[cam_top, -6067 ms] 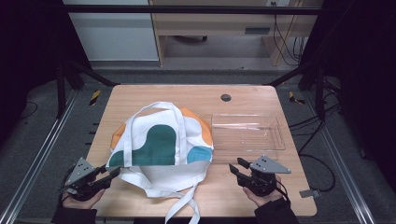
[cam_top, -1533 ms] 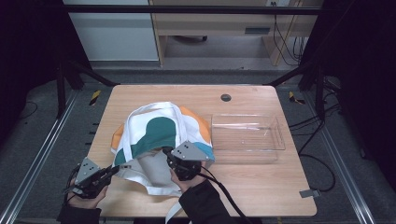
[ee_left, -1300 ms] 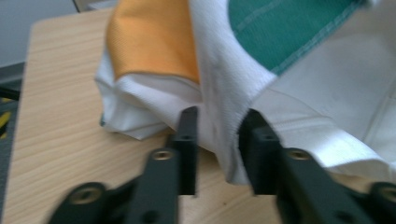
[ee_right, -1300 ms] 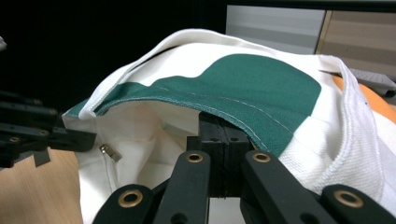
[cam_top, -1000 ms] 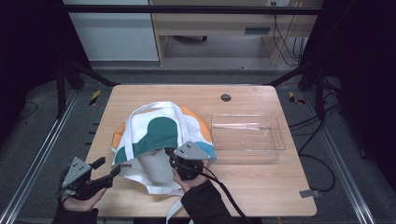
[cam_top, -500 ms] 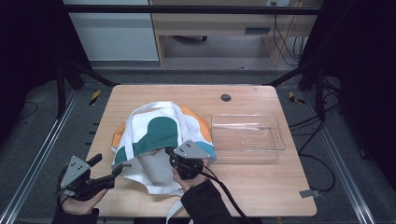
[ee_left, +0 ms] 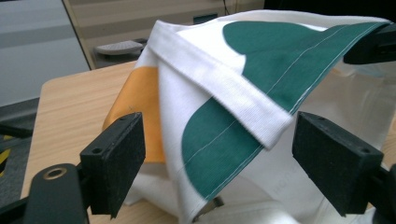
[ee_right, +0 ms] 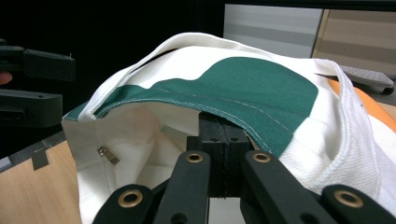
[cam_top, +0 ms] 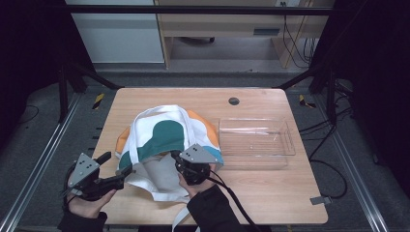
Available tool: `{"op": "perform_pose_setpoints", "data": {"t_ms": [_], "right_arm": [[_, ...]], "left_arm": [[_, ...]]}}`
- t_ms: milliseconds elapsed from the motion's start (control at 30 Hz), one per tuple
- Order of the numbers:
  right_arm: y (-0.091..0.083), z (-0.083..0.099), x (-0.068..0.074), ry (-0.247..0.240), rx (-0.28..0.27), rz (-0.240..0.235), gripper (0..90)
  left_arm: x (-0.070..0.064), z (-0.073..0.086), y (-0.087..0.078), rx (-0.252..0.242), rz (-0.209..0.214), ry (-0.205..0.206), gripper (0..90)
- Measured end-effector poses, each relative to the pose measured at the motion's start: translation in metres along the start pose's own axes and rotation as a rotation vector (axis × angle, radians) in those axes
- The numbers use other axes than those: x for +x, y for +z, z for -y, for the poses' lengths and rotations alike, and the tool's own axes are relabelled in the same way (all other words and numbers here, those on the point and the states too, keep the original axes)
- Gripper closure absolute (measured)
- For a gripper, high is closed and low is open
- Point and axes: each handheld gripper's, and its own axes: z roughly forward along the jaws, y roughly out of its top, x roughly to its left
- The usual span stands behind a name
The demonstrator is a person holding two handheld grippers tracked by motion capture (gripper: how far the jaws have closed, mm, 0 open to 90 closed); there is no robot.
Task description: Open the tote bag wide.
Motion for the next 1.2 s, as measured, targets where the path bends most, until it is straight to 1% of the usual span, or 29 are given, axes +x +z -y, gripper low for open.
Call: {"op": "perform_pose_setpoints", "data": {"t_ms": [100,133,233,367,400,467,500,533,633,667,833,867,967,1100,1133,1167,1200], "right_arm": [[0.0,0.0,0.0,0.001,0.0,-0.001,90.0],[0.0,0.0,0.0,0.002,0.0,-0.001,90.0],[0.0,-0.001,0.0,0.001,0.0,0.0,90.0],[0.0,-0.003,0.0,-0.001,-0.001,-0.001,90.0],[0.0,-0.003,0.0,-0.002,-0.001,-0.001,90.0],[0.0,-0.004,0.0,-0.002,-0.002,0.0,90.0],[0.0,-0.004,0.0,-0.002,-0.002,0.001,90.0],[0.0,-0.004,0.0,-0.002,-0.003,0.0,90.0],[0.0,-0.004,0.0,-0.002,-0.003,0.0,90.0],[-0.001,-0.004,0.0,-0.001,-0.001,0.0,90.0],[-0.001,-0.005,0.0,0.0,-0.004,0.0,90.0],[0.0,-0.005,0.0,0.0,-0.003,-0.001,90.0],[0.0,-0.006,-0.001,-0.004,-0.004,-0.002,90.0],[-0.001,-0.007,0.0,-0.003,-0.004,-0.003,90.0],[-0.001,-0.008,0.0,-0.003,-0.006,-0.005,90.0],[-0.001,-0.008,-0.001,-0.003,-0.008,-0.006,90.0],[-0.001,-0.008,-0.001,-0.004,-0.009,-0.009,90.0]], "left_arm": [[-0.004,-0.004,0.002,0.0,0.004,0.011,16.9],[-0.007,-0.008,0.004,-0.004,0.011,0.021,16.9],[-0.014,-0.014,0.006,-0.013,0.02,0.04,16.9],[-0.02,-0.021,0.01,-0.011,0.029,0.051,16.9],[-0.024,-0.024,0.014,-0.008,0.035,0.059,17.0],[-0.028,-0.027,0.017,-0.008,0.033,0.074,18.1],[-0.028,-0.027,0.017,-0.008,0.033,0.074,18.8],[-0.032,-0.03,0.019,-0.016,0.036,0.085,19.5],[-0.034,-0.032,0.022,-0.013,0.038,0.095,21.4],[-0.035,-0.035,0.024,-0.009,0.038,0.106,22.3],[-0.039,-0.037,0.029,0.007,0.039,0.115,27.4],[-0.042,-0.036,0.031,0.013,0.035,0.124,28.8],[-0.044,-0.036,0.034,0.02,0.03,0.131,30.8],[-0.048,-0.035,0.044,0.053,0.022,0.149,35.3],[-0.048,-0.035,0.044,0.053,0.022,0.149,36.9],[-0.049,-0.034,0.048,0.07,0.015,0.153,38.5],[-0.049,-0.033,0.051,0.07,0.011,0.167,40.4]]}}
